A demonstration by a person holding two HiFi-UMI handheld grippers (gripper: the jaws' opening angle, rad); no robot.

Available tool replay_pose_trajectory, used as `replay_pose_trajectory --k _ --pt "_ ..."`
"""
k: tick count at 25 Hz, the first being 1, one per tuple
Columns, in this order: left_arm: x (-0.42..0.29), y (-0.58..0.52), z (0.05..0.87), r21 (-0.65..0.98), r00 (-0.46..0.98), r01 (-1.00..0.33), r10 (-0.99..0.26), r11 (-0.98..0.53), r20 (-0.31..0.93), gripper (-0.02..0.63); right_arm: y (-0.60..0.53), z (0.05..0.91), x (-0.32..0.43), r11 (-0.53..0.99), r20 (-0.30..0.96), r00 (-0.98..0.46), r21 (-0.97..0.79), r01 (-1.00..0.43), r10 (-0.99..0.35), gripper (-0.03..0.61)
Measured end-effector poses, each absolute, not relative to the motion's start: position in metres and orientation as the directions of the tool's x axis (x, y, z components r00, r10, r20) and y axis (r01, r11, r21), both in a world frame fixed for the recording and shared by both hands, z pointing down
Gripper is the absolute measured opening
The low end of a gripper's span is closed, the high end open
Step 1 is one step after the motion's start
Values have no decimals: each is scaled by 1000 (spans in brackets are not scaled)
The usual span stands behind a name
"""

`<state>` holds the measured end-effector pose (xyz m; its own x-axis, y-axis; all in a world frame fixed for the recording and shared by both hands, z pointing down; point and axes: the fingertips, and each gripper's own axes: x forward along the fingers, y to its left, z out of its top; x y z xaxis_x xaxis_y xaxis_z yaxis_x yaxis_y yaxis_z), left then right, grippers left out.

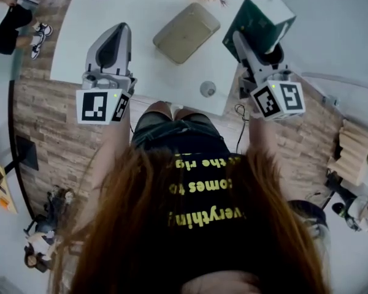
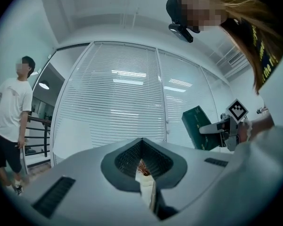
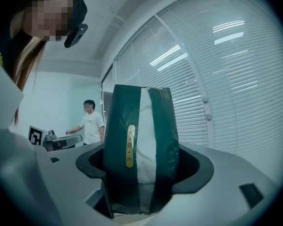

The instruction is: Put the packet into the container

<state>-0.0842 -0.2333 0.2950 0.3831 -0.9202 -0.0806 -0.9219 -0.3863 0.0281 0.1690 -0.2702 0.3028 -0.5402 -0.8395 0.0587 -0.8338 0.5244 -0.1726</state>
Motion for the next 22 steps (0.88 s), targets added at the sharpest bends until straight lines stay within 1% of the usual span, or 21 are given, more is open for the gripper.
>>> replay_pose_trajectory --k 4,7,9,11,14,17,22 --pt "-85 -242 297 28 403 -914 -912 -406 -75 2 -278 313 167 521 88 -540 -176 -836 -837 379" --pt "-89 -247 297 29 415 -908 -907 -418 -73 2 -283 324 166 523 141 -542 -150 -839 -829 379" --pt "-91 -249 296 29 419 -906 -905 -422 -73 2 -287 337 164 543 211 -554 -111 -832 -805 379" --pt "-94 -250 295 31 422 -904 -903 -426 -77 2 -290 353 157 600 310 -584 -52 -798 -750 379" --pt "-95 -247 292 32 431 -900 -899 -434 -82 2 -289 377 136 743 452 -640 82 -664 -621 378" --pt "-101 -245 292 34 428 -901 -900 -431 -81 2 -286 398 112 862 580 -649 218 -459 -492 378" --pt "-109 -241 291 46 406 -911 -911 -410 -79 2 -279 422 87 941 719 -614 314 -129 -324 378"
